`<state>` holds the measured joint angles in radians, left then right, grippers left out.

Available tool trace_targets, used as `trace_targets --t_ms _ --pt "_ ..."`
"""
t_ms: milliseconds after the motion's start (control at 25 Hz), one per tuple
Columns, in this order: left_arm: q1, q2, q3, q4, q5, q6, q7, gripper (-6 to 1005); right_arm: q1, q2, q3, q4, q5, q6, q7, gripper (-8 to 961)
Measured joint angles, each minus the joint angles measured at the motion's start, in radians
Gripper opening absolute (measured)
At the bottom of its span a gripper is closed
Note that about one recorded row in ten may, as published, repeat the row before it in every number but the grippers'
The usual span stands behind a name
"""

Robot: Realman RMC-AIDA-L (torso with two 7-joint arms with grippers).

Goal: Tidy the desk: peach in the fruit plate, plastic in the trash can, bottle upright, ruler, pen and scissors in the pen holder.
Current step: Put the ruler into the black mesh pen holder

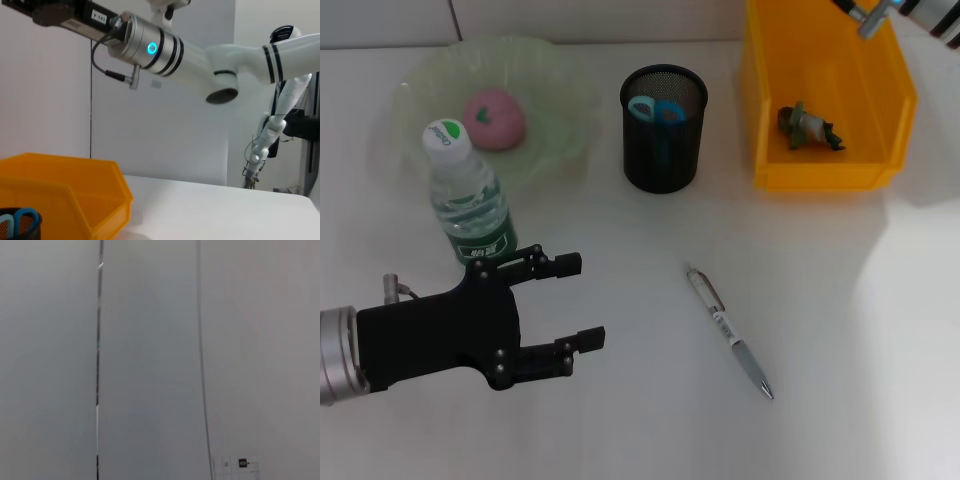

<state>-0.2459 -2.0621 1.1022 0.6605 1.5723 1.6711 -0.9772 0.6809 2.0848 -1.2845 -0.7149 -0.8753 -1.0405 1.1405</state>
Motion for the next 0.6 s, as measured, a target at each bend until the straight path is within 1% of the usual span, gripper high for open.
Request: trace_targets --t_ms 40,80,160,240,600 --pt "0.000 0.000 0.000 0.000 0.000 0.000 0.000 765 0.040 -0.002 0.001 0.136 0.093 -0.044 -0.043 398" --pt "0.000 0.000 0.000 0.000 0.000 0.000 0.000 765 0.040 -0.002 0.001 0.136 0.093 -0.044 -0.043 399" --pt "0.000 0.000 0.000 0.000 0.000 0.000 0.000 765 0.059 -0.002 0.000 0.202 0.111 -0.048 -0.054 402" --pt "-0.001 -0.003 0.007 -0.001 0.000 0.005 0.000 765 0.069 0.003 -0.001 0.267 0.109 -0.054 -0.089 404" --pt "-0.009 -0.003 0.012 0.001 0.000 0.022 0.002 765 0.074 0.006 -0.003 0.341 0.095 -0.059 -0.138 416"
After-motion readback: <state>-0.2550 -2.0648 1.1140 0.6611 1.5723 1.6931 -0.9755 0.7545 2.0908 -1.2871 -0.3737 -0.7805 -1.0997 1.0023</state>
